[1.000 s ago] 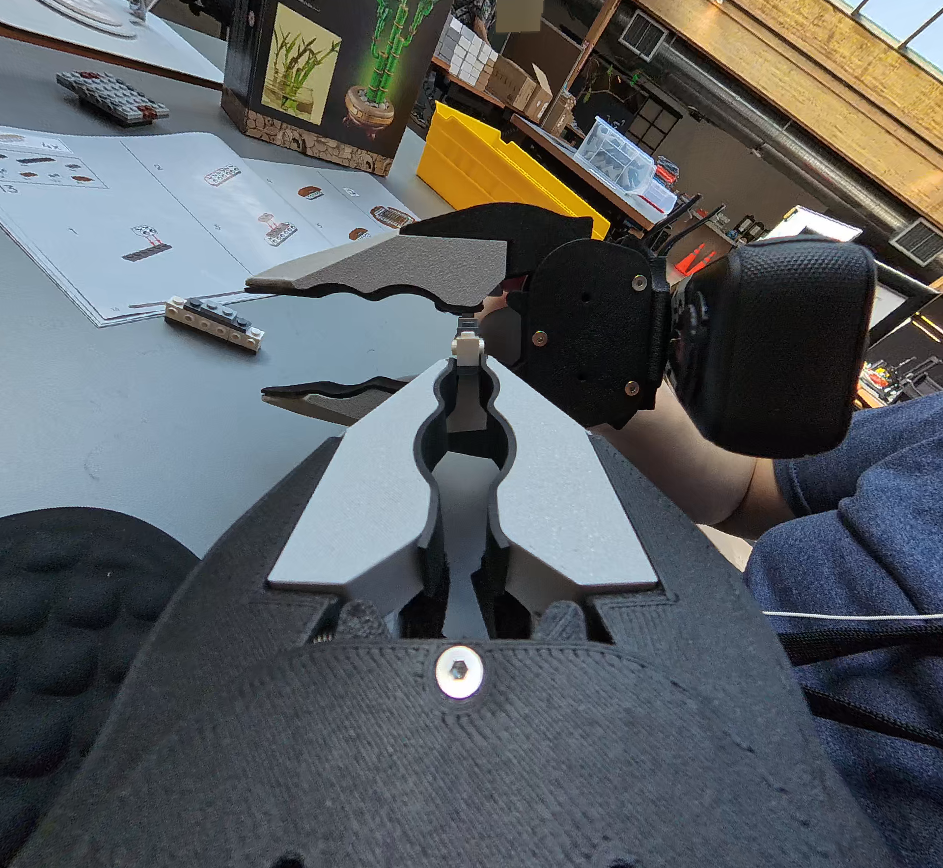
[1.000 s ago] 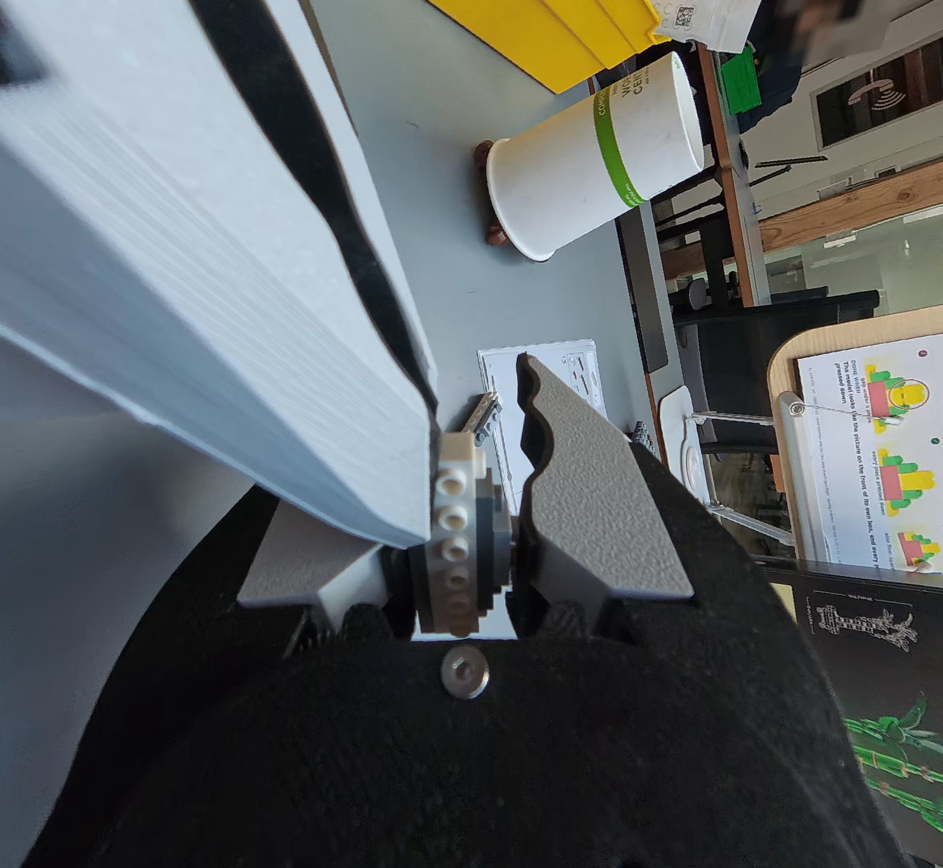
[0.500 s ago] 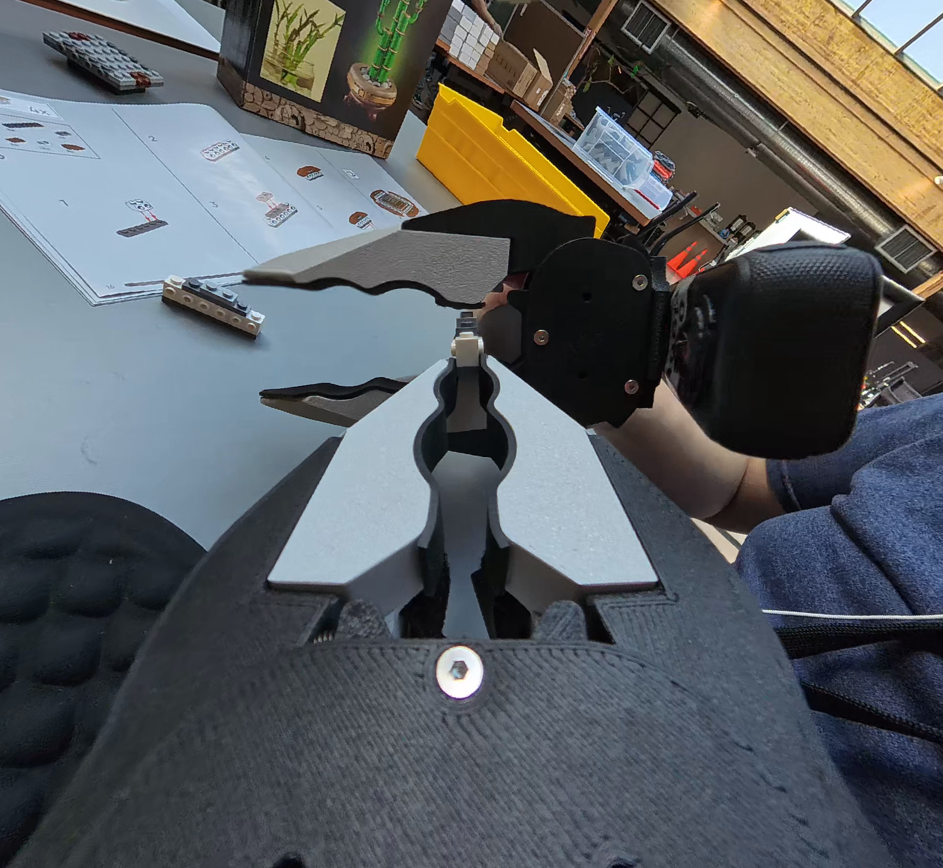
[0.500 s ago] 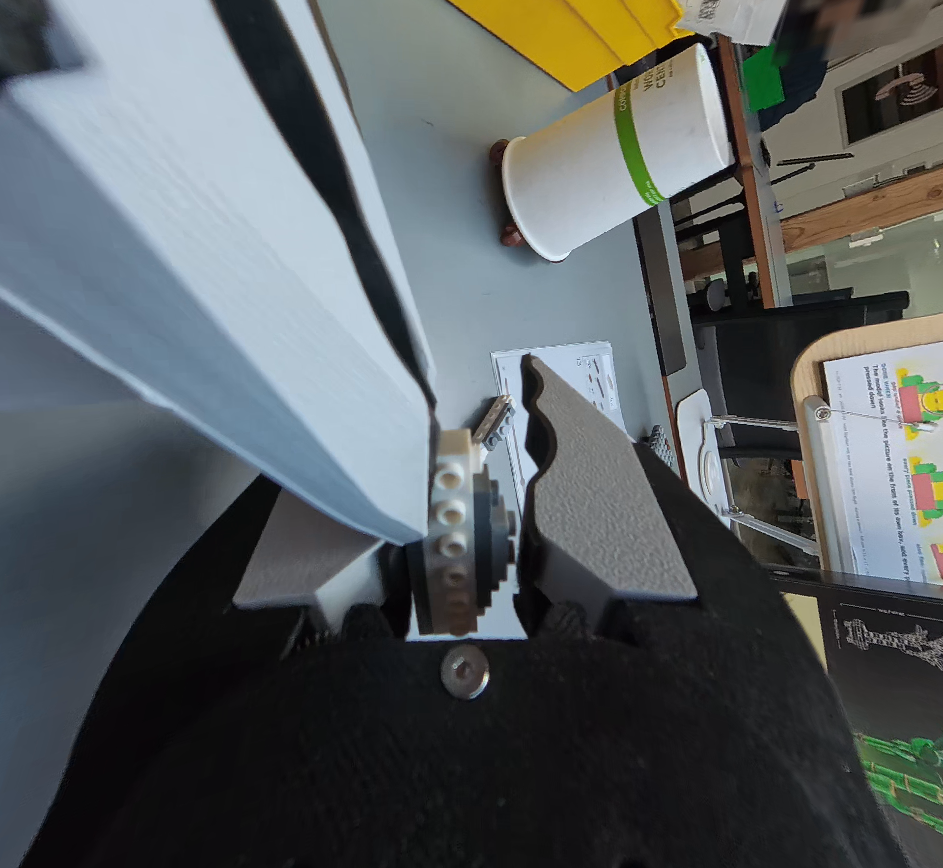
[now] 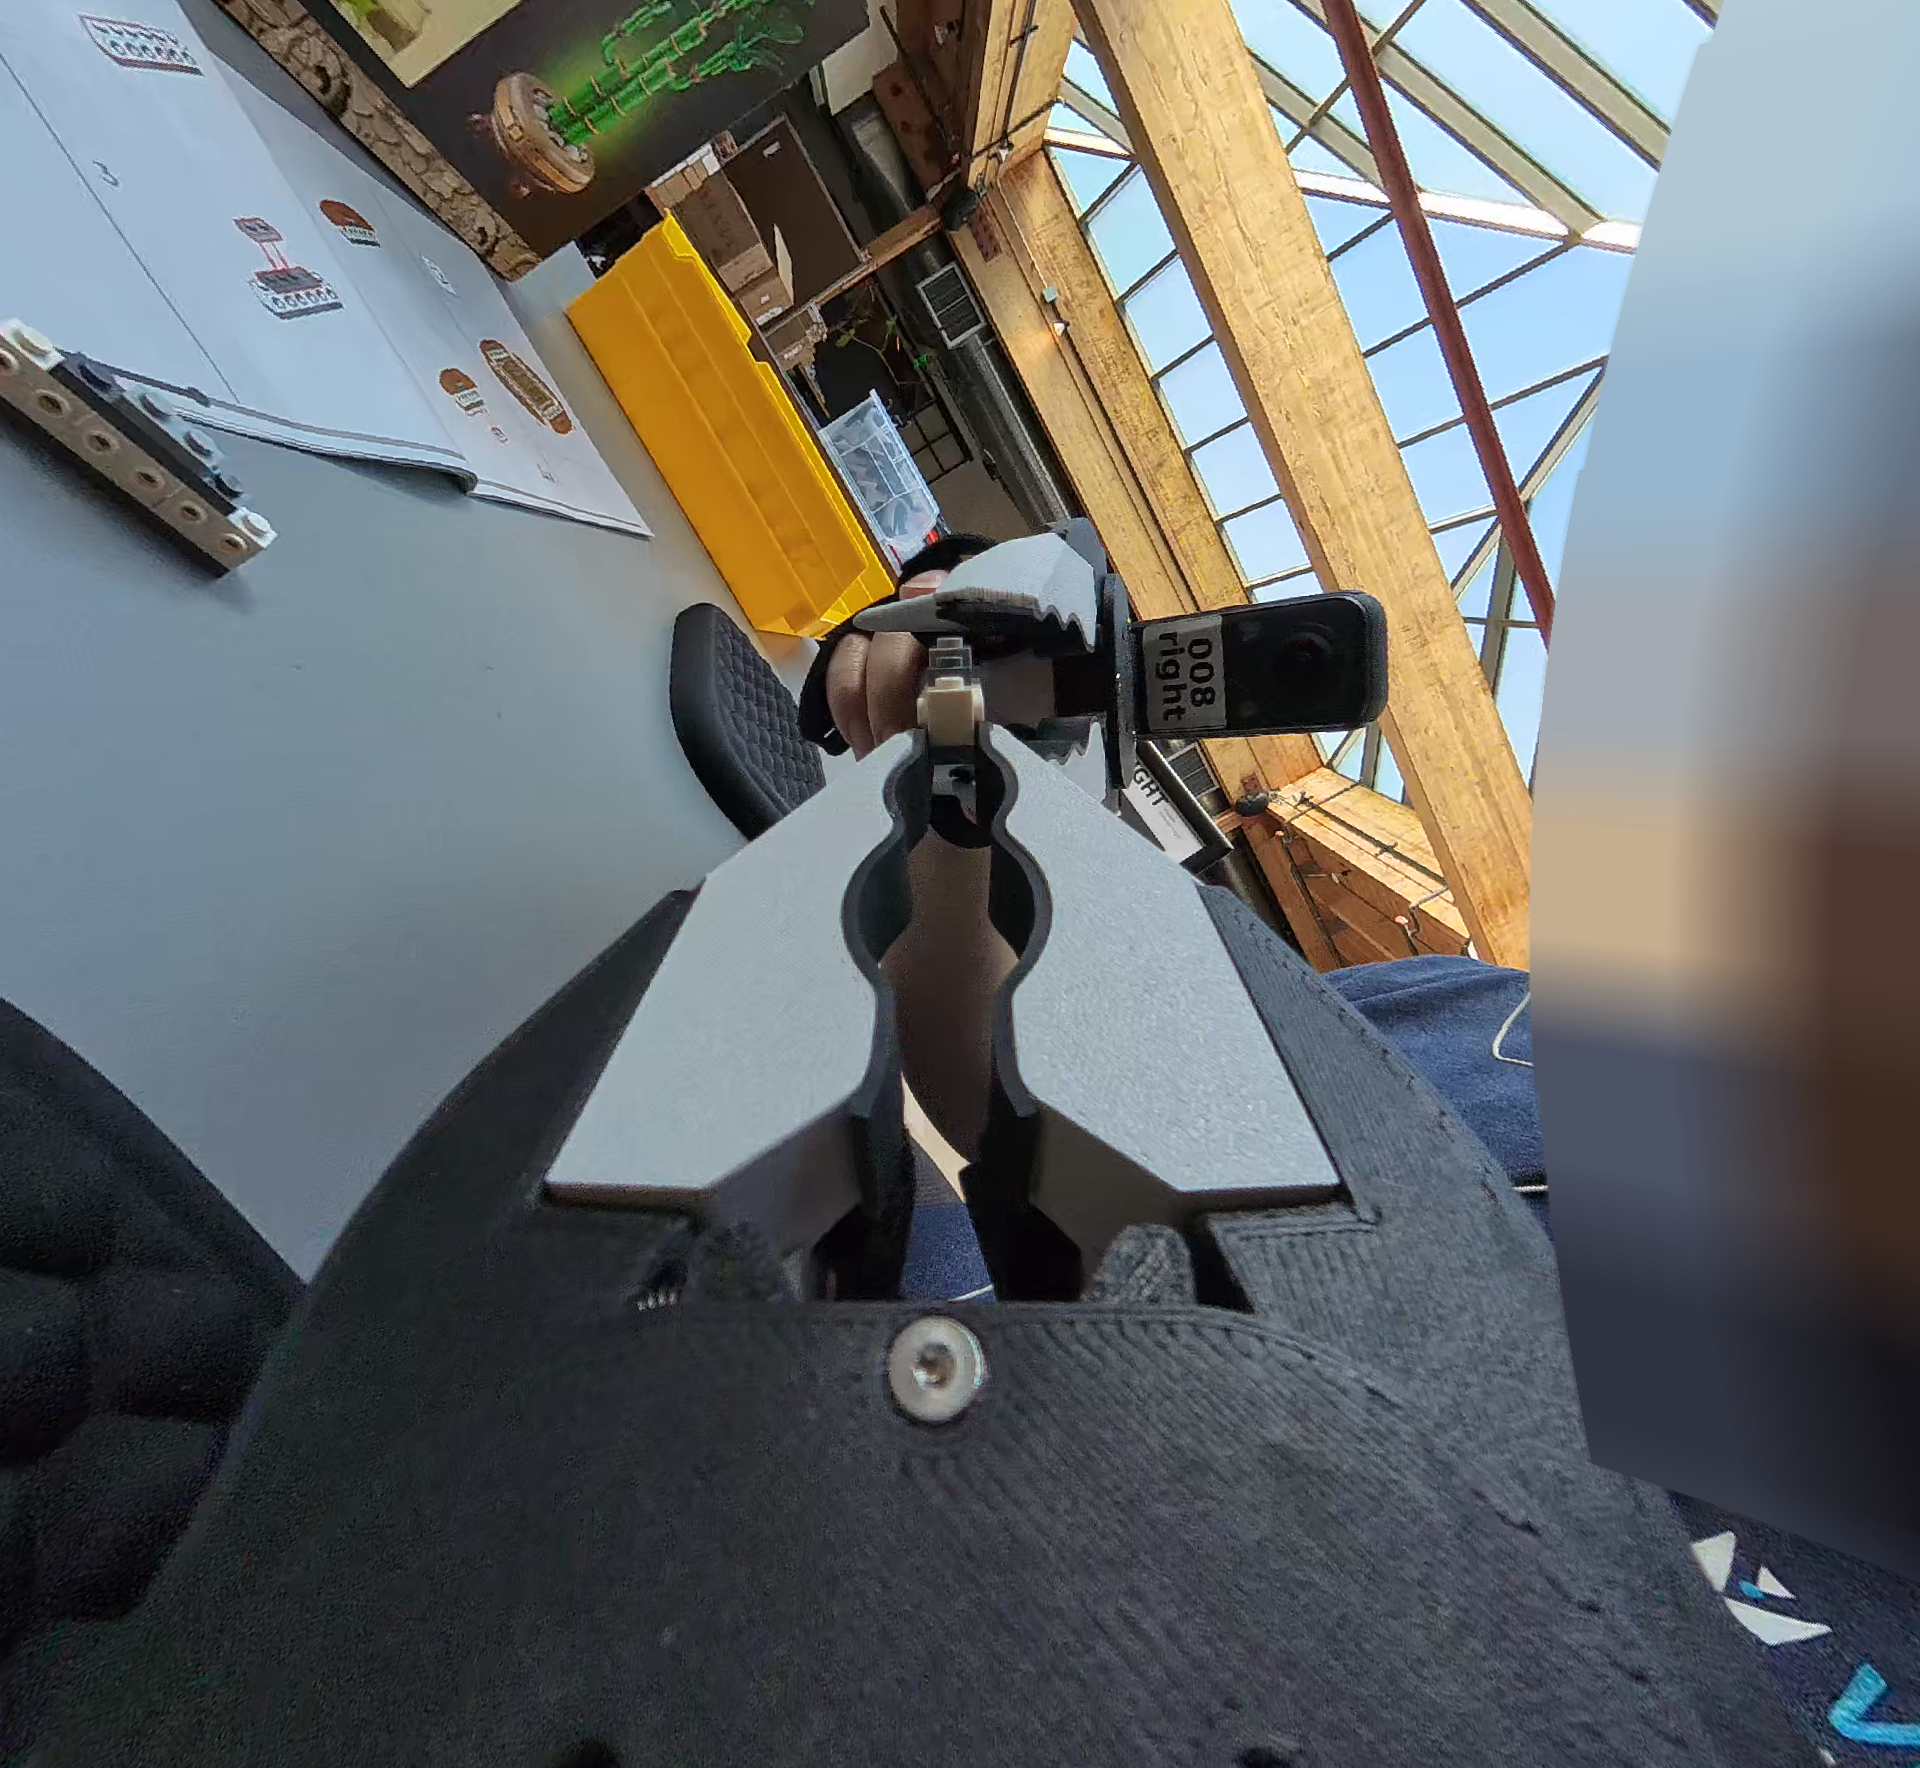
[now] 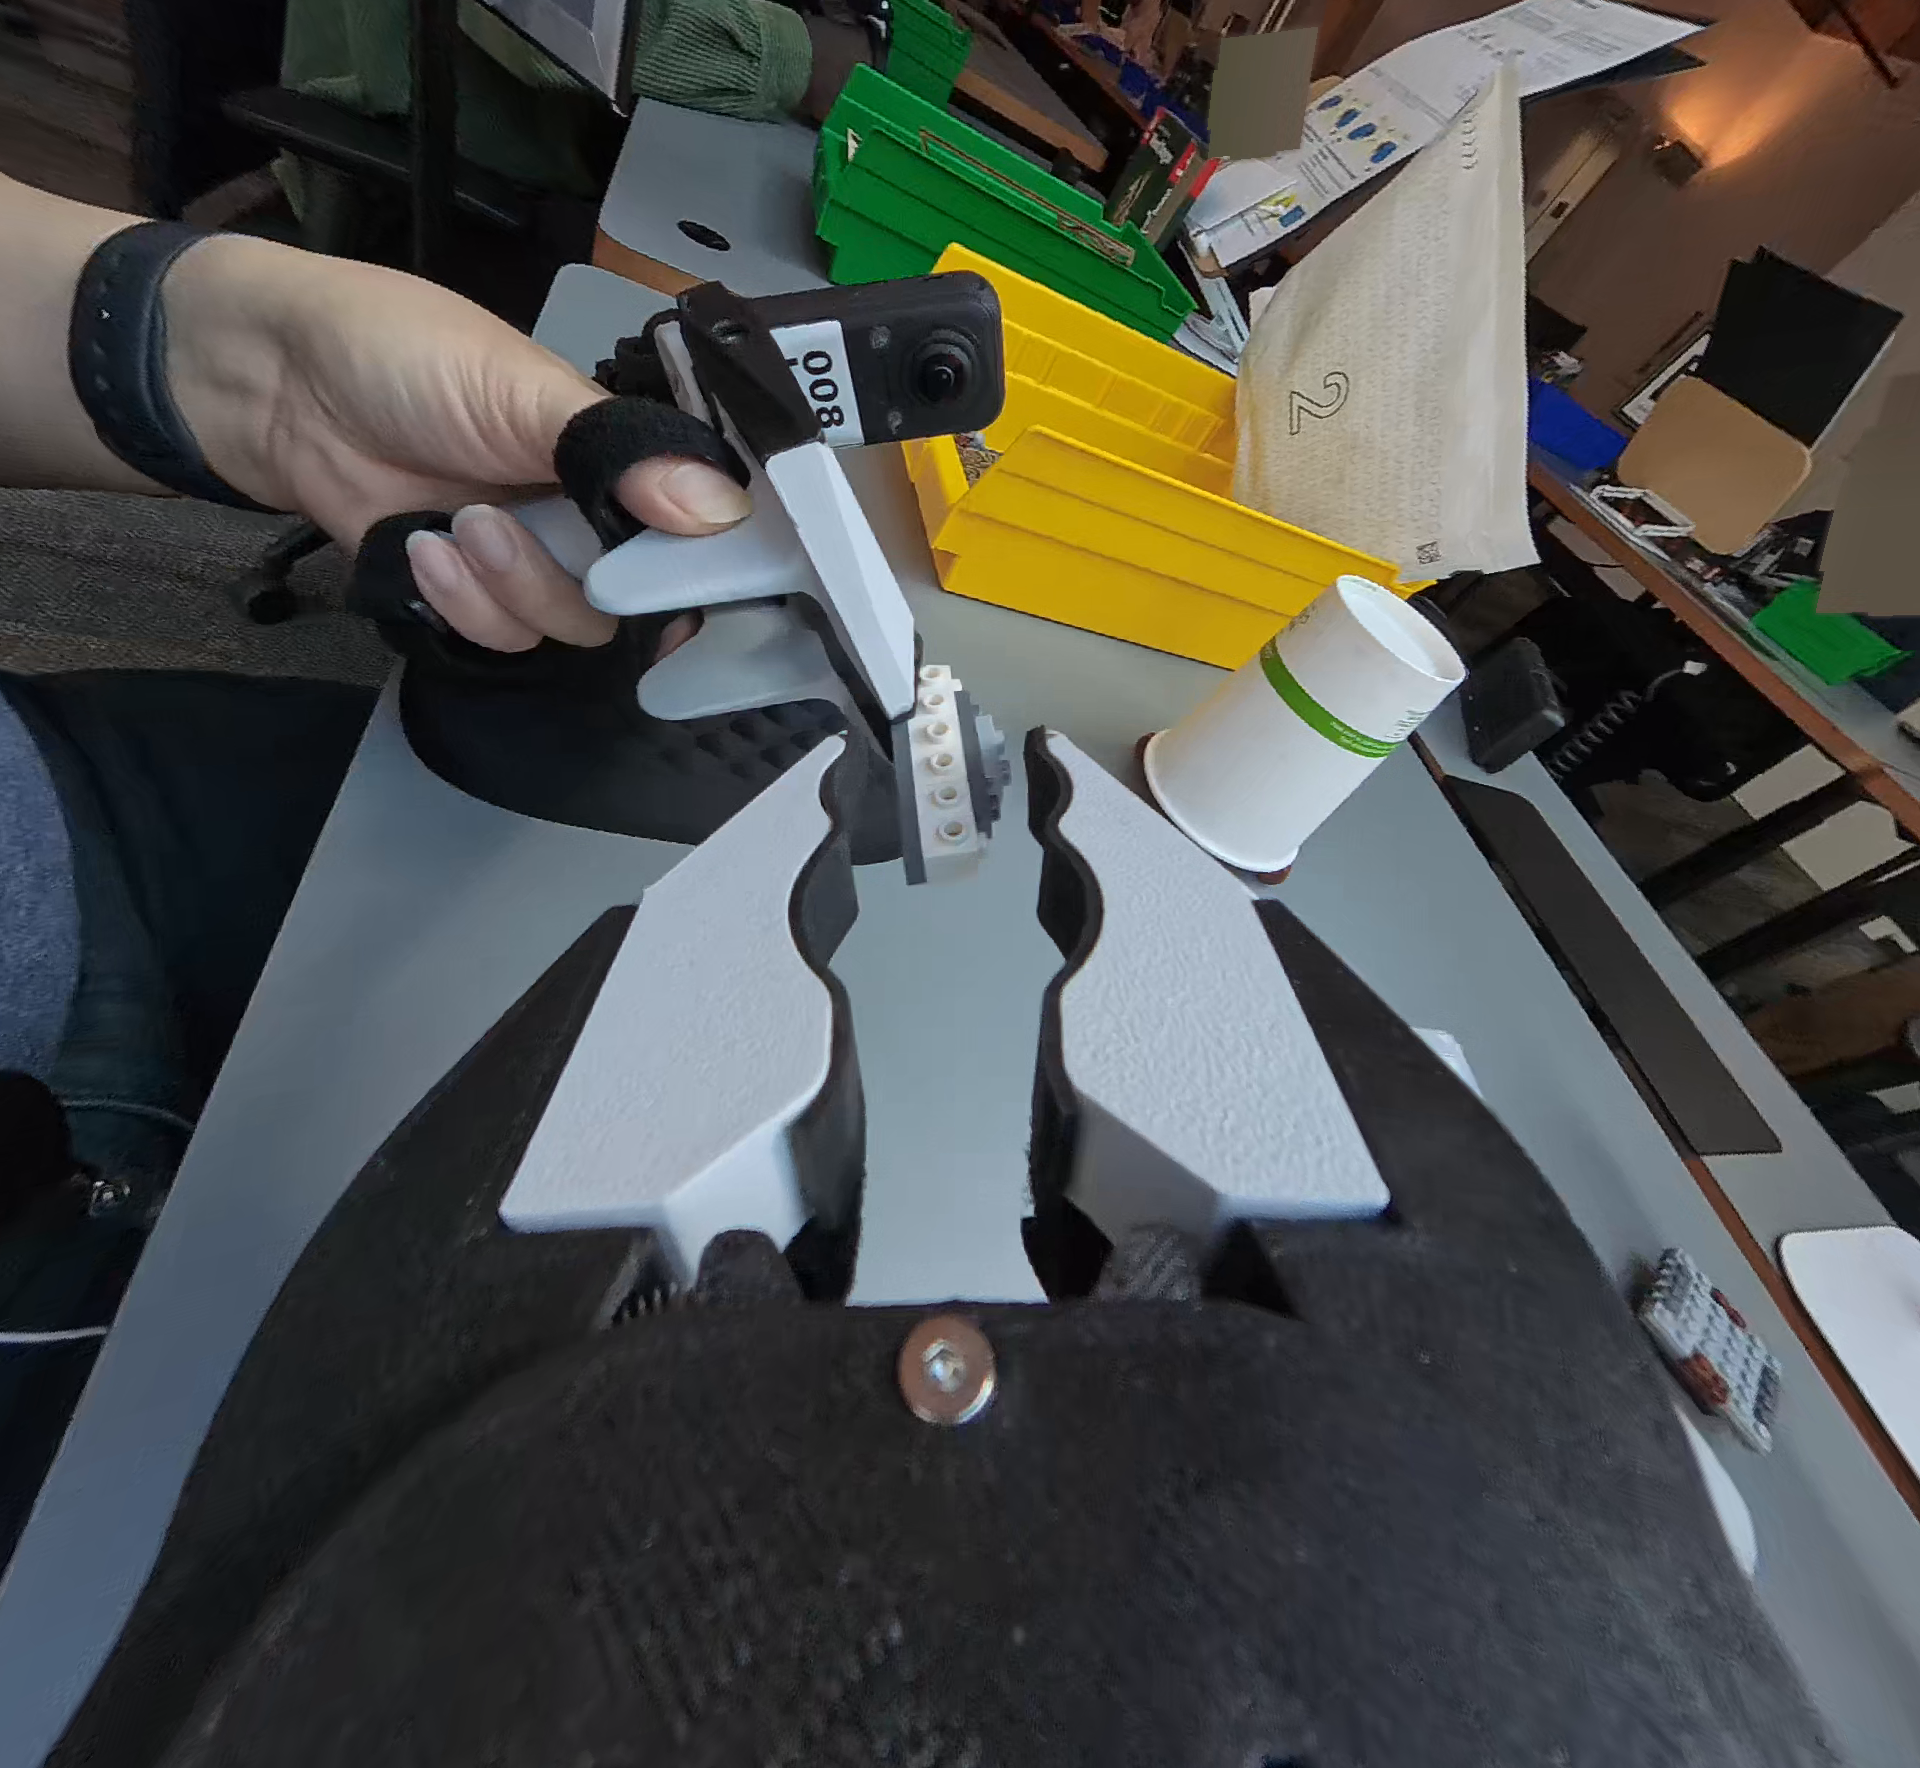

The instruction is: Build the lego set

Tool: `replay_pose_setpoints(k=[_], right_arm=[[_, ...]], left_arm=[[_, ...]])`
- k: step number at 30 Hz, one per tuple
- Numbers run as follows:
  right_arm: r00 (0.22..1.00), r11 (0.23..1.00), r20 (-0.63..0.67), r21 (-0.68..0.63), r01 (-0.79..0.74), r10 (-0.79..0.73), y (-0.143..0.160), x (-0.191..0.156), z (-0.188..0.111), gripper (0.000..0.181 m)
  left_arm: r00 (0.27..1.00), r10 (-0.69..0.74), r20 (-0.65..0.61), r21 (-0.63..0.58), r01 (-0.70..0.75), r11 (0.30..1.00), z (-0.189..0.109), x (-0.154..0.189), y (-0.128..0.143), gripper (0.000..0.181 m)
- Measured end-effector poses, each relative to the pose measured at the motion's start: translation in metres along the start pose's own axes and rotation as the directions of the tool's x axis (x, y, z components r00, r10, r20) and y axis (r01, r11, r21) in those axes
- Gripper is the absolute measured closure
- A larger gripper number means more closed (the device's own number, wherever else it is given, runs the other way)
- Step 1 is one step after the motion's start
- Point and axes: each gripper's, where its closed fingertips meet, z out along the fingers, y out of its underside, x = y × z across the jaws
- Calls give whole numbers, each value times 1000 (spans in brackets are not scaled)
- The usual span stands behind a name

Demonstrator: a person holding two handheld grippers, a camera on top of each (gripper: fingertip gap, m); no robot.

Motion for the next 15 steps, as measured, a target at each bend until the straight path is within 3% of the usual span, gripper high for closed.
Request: replay_pose_setpoints(k=[15], right_arm=[[999,999,-6,3,41,-41,6,-2,-3,161]], left_arm=[[999,-30,-28,-13,29,999,2,2,4,176]])
